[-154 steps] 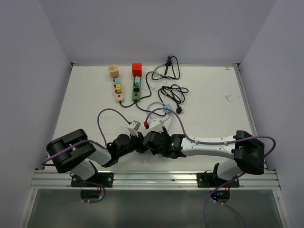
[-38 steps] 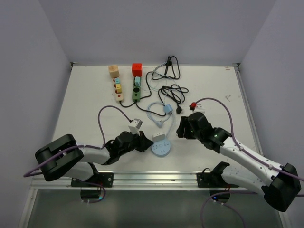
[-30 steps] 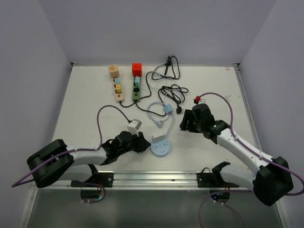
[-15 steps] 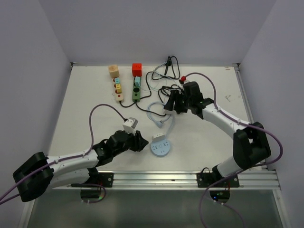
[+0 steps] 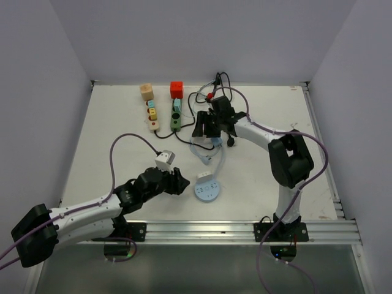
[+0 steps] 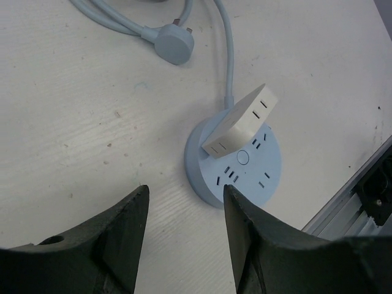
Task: Pull the plug off the socket
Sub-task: Place the plug at the center of the board, then remove the plug from the socket.
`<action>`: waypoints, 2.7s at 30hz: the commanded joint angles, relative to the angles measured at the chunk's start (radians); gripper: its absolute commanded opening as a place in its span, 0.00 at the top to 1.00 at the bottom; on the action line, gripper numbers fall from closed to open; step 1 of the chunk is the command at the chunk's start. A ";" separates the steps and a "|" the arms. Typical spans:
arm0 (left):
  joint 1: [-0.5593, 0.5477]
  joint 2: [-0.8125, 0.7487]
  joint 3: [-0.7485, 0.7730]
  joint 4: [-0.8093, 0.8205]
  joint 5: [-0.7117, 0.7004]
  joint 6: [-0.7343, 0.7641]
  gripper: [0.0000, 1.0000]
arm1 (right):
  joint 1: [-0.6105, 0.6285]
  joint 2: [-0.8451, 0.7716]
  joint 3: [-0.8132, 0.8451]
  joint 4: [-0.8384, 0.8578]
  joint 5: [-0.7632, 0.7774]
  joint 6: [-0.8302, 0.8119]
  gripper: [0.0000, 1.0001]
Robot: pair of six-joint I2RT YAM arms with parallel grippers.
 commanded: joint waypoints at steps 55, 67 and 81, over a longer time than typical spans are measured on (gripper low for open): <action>-0.002 0.324 0.329 0.090 0.135 0.425 0.24 | 0.809 -0.852 -0.953 0.428 0.954 -0.035 0.50; -0.002 0.364 0.292 0.187 0.257 0.467 0.27 | 0.872 -0.705 -0.973 0.556 1.061 0.013 0.41; -0.002 0.421 0.263 0.228 0.296 0.467 0.34 | 0.874 -0.582 -0.947 0.553 1.037 0.076 0.40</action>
